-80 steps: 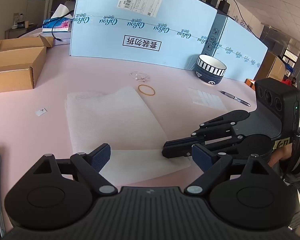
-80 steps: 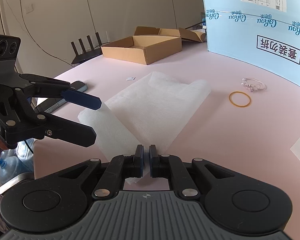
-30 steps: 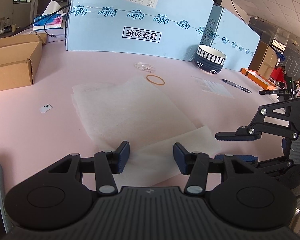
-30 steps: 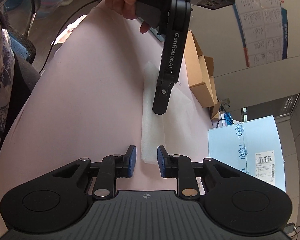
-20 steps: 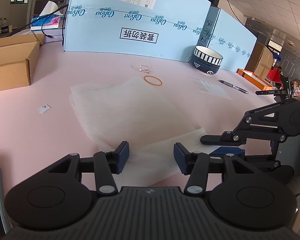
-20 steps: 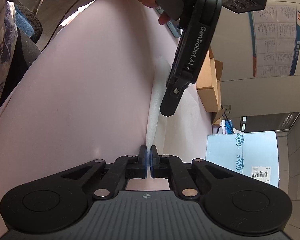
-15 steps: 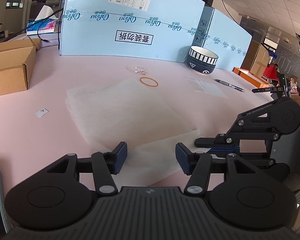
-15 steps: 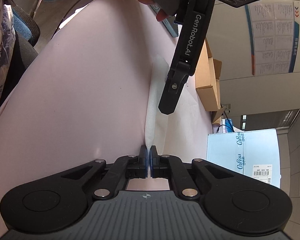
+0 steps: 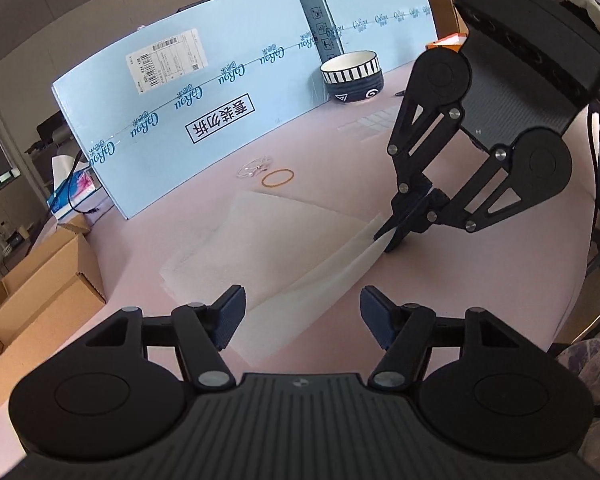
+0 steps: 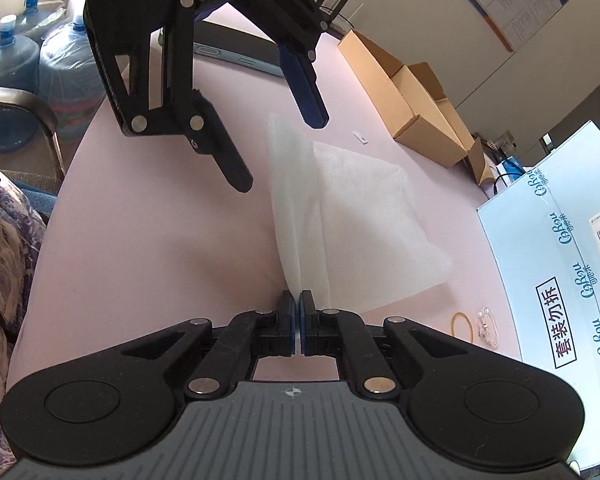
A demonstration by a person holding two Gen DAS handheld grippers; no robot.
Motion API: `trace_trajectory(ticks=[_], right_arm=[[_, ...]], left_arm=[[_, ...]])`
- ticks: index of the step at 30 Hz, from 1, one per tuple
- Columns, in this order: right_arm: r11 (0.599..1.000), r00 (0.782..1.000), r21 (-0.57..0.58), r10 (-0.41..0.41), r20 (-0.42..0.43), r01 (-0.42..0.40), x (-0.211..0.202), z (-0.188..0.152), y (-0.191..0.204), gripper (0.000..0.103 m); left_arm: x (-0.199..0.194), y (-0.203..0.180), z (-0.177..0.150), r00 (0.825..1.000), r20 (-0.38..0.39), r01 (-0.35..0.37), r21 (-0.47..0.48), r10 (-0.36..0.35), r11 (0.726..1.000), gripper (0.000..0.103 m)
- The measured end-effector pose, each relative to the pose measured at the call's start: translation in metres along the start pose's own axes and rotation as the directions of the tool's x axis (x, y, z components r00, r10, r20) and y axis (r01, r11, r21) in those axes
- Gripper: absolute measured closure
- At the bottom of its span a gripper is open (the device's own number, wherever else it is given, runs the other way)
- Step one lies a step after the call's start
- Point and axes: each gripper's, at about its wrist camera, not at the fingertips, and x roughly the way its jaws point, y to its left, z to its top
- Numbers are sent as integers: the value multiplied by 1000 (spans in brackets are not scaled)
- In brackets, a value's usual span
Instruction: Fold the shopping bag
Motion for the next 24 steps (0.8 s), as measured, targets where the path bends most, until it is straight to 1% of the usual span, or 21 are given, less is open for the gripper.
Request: trace_trajectory(ticks=[1,5,7,8,9,10,12,13,16,18,19,22,24], right_arm=[[1000,1000,12,6,4,-6,0,0,1,99],[999,1000,34,9,17,-10,-7,-2,15,99],[999,1000,51,10,25,-11,-10,-4,17,99],[997,999,70,12,30,-14,-11,-5,17,99],[995,999,95,14,37,-18,-12,-6,16,99],[992,999,122,16,44,-21,-13,-7,15,99],[984,998,178,22,56,-31,-16,-10,12,99],[977,998,207,26,63,-39,-17,-11,10,98],[958,994,273,72,83,-92,-21,-12,-1,98],[948,990,292,104,99,-129,-24,-13,-6,98],[937,987,316,123,107,-151,-27,-15,-9,98],[904,974,370,167,150,-212,-34,-16,-15,98],[890,967,391,176,183,-236,-37,-15,-20,98]], left_arm=[[6,-2,1,999,-35,6,70,-4,998,53],[12,-2,4,997,-69,-16,216,32,976,58],[16,-2,3,993,-94,-38,280,67,959,66],[20,-3,1,990,-113,-46,310,85,950,83],[24,-3,-1,985,-142,-49,330,100,943,101],[27,-3,-3,981,-166,-40,330,100,943,101],[25,-3,-4,981,-174,-32,308,89,951,101],[21,-1,-1,983,-169,-24,282,74,959,101],[11,4,2,984,-176,30,226,10,974,101],[9,8,2,981,-191,65,196,-27,979,101],[7,12,1,979,-200,84,171,-48,982,101],[2,22,1,970,-210,146,107,-121,984,101],[-3,24,0,966,-212,171,93,-148,981,101]])
